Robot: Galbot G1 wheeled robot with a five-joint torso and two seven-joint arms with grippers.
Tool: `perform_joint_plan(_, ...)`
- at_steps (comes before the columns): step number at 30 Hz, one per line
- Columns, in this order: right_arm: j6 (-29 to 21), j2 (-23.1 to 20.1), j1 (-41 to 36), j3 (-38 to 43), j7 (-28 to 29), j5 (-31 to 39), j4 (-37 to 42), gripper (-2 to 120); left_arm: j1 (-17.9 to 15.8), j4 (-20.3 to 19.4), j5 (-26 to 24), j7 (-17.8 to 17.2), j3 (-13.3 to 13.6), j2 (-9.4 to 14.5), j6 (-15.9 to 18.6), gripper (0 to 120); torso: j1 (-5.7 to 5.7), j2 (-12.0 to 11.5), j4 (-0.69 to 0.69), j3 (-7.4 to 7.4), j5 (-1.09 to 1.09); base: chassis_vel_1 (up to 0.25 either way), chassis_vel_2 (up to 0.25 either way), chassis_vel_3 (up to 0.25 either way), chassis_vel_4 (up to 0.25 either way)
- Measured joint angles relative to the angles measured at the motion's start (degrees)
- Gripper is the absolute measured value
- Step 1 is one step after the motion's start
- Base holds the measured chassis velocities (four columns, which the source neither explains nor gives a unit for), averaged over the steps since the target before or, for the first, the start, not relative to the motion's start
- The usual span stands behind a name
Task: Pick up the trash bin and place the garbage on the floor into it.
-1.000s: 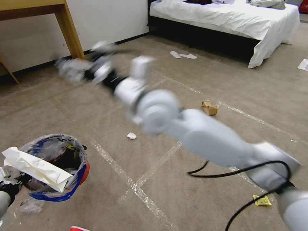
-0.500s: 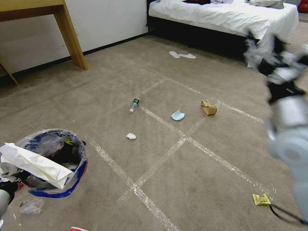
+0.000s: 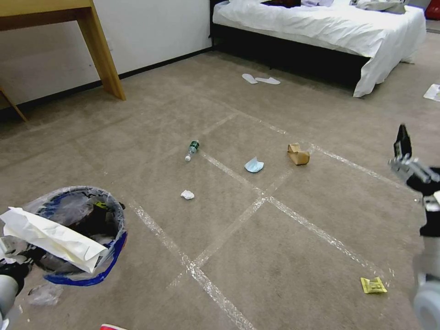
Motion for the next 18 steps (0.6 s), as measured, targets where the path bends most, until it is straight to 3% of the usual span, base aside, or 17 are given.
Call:
perform_joint_plan(8, -1.0, -0.1, 2.6, -7.8, 0.9, -1.9, -6.7, 100, -0.5, -0.4, 1.2, 0.3, 0.6, -0.6, 0.0, 0, 0.0, 0.0, 0.01, 0.01, 0.02, 0.0, 0.0, 0.0, 0.0)
perform_joint_plan(18, 0.4, -0.8, 6.6, -11.3, -0.3, -2.6, -10.3, 100, -0.4, -0.4, 2.5, 0.7, 0.9, -1.7, -0.4, 0, 0.01, 0.0, 0.01, 0.01, 0.01, 0.0, 0.0, 0.0, 0.0)
